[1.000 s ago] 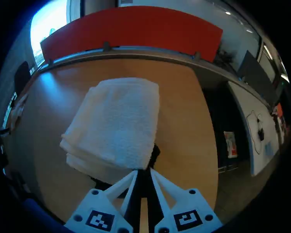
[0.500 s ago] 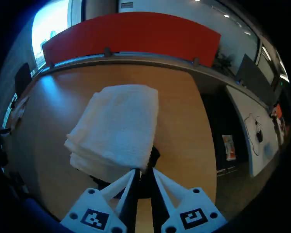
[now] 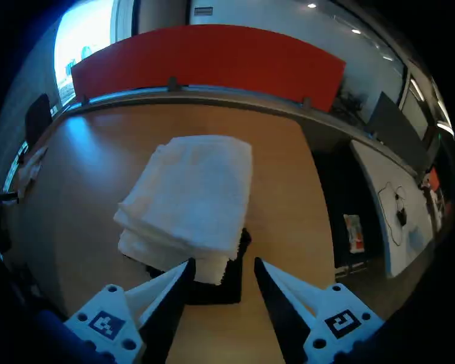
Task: Fold towel
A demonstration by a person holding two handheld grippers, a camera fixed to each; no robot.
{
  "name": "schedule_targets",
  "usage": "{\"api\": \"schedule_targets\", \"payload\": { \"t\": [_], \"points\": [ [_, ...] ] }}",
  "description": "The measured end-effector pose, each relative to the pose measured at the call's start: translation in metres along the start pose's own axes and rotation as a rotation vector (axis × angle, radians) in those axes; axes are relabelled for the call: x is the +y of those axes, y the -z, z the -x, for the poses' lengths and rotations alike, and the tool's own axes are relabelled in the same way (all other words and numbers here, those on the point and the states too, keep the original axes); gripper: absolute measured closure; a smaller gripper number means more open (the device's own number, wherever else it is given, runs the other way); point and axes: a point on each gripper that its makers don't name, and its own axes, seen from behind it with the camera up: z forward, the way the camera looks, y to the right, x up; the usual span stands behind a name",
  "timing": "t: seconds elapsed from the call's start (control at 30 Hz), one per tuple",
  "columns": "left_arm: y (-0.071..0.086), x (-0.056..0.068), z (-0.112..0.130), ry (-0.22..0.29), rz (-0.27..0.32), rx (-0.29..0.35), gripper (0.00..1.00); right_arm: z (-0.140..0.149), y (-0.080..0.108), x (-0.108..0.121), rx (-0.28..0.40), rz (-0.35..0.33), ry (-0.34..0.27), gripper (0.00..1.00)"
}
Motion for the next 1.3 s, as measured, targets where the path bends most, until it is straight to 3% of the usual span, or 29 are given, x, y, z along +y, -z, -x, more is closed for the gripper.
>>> {"api": "schedule_targets", "payload": {
  "t": [0.07, 0.47, 0.8, 0.9, 1.1, 1.3],
  "points": [
    [0.001, 0.000, 0.000, 0.002, 0.001, 0.001, 0.04, -0.001, 0.001, -0.001, 0.010, 0.009, -0.004, 0.11],
    [0.005, -0.005, -0.005, 0.000, 0.003, 0.019, 0.05, -0.018, 0.016, -0.009, 0.114, 0.046, -0.054, 0.11],
    [0.007, -0.008, -0.019, -0.004, 0.004, 0.047, 0.04, -0.061, 0.044, -0.014, 0.336, 0.085, -0.132, 0.11],
    [0.007, -0.007, -0.022, -0.006, 0.006, 0.056, 0.05, -0.076, 0.056, -0.019, 0.429, 0.094, -0.133, 0.11],
    [0.007, -0.007, -0.029, -0.015, 0.006, 0.069, 0.05, -0.097, 0.070, -0.026, 0.555, 0.134, -0.123, 0.11],
    [0.006, -0.006, -0.037, -0.021, 0.005, 0.084, 0.05, -0.109, 0.076, -0.032, 0.633, 0.167, -0.137, 0.11]
  ]
}}
